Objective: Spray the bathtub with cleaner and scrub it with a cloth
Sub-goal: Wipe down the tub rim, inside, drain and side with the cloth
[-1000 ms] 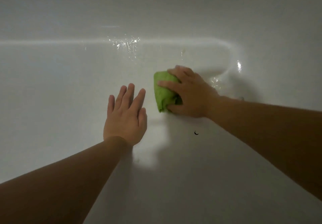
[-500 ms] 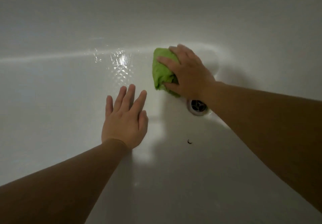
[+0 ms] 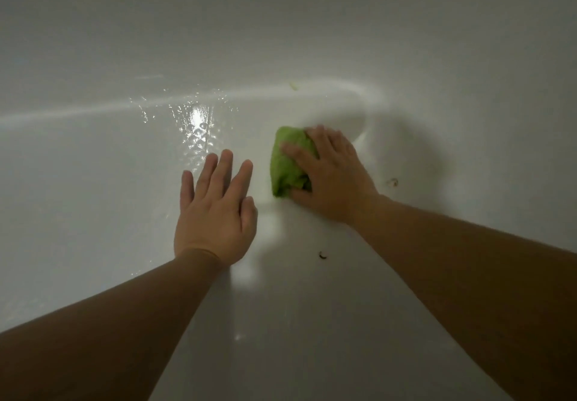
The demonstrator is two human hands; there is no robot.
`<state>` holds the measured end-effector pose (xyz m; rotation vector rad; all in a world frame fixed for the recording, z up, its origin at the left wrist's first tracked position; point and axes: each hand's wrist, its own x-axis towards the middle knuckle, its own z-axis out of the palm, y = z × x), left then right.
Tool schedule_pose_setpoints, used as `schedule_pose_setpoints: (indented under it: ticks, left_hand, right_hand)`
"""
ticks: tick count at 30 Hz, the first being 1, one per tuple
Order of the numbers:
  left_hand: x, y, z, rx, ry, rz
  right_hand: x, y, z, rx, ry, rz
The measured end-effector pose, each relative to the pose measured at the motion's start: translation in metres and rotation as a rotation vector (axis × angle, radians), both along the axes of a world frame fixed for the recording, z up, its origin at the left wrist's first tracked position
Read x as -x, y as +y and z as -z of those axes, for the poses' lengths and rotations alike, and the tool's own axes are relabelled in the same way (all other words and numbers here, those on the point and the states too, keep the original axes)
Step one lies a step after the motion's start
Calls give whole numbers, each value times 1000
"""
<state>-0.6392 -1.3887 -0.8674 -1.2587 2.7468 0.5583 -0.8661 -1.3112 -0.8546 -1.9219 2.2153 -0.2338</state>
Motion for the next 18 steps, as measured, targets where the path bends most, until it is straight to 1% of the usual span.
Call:
schedule_pose_setpoints:
  ticks: [3,5,7,10,12,14,18]
  left_hand:
    - [1,-1,1,13,4,8]
    - [1,-2,1,20,11,13]
    - [1,-3,2,20,20,19]
    - [-1,0,1,12,17,26]
    - [-6,7,-1,0,6,33]
    - [-13,14,-3,-10,0,41]
    - [-18,19,-5,-29,19,41]
  right_hand:
    - [42,-40,-11,3,69,130]
    - [63,-45,-20,-10,90,171]
    - [69,-32,-25,-49,57,220]
    - [46,12,-25,-89,32,284]
    - [22,44,-23,-153,16,294]
    - [17,56,-21,-187,23,257]
    - [58,33,-25,-117,146,194]
